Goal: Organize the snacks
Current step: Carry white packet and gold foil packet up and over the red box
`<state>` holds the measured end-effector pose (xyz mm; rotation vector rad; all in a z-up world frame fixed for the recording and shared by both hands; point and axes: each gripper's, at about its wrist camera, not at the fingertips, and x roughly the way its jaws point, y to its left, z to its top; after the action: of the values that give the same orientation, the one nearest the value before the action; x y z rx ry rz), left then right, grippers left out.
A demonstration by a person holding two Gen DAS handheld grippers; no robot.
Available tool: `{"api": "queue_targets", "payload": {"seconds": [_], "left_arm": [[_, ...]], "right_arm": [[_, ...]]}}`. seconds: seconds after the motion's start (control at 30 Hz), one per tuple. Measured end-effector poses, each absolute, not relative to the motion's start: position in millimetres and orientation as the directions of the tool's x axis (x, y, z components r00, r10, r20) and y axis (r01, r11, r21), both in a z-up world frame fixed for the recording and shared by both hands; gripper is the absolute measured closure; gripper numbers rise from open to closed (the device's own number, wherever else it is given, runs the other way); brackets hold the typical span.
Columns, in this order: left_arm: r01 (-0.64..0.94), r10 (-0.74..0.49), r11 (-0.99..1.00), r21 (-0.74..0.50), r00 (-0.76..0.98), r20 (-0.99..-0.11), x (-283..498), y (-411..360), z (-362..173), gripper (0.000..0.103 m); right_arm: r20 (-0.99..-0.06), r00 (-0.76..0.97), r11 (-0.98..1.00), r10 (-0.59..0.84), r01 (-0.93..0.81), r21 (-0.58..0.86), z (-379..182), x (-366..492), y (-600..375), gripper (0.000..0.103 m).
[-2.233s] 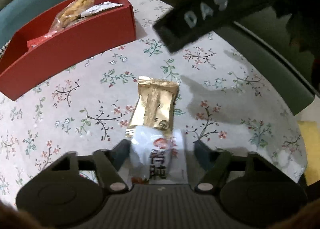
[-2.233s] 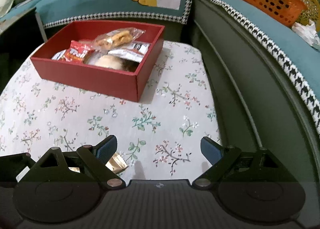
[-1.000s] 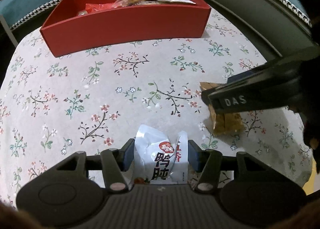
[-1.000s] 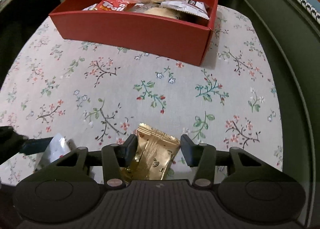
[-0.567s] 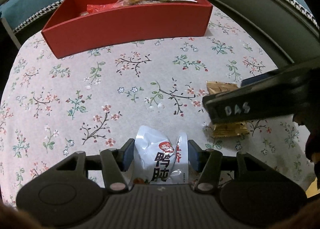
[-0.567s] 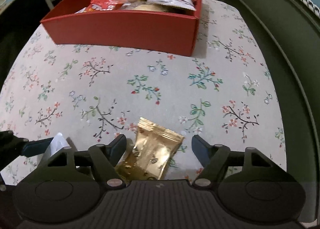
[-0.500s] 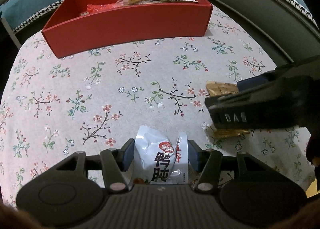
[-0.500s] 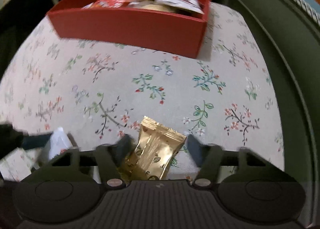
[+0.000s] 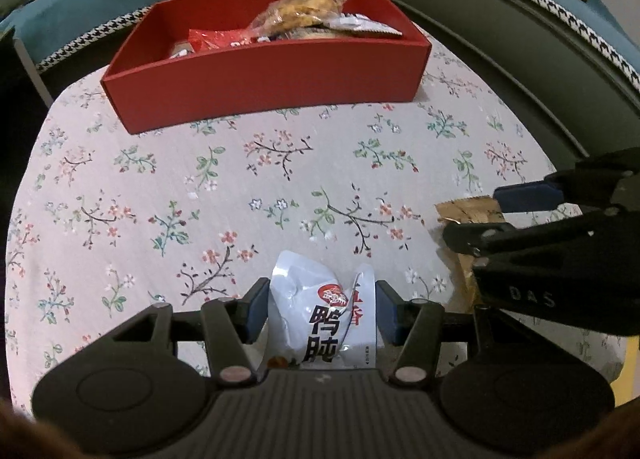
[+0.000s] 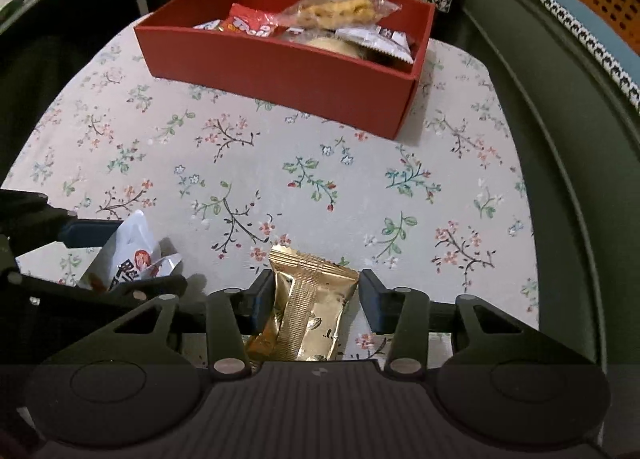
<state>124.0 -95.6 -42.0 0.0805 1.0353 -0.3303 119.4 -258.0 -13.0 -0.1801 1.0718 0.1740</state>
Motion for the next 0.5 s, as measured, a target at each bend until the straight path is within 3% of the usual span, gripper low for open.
{"api": "queue_targets", "payload": {"seconds": [0.5], "left_arm": [[0.251, -0.218, 0.963, -0.093, 0.535, -0.816, 137.4, -86.5, -25.6, 0.04]], "right_arm": [[-0.84, 0.542, 0.964, 0.04, -0.243, -0.111, 2.6, 122.7, -255.2, 0.05]]}}
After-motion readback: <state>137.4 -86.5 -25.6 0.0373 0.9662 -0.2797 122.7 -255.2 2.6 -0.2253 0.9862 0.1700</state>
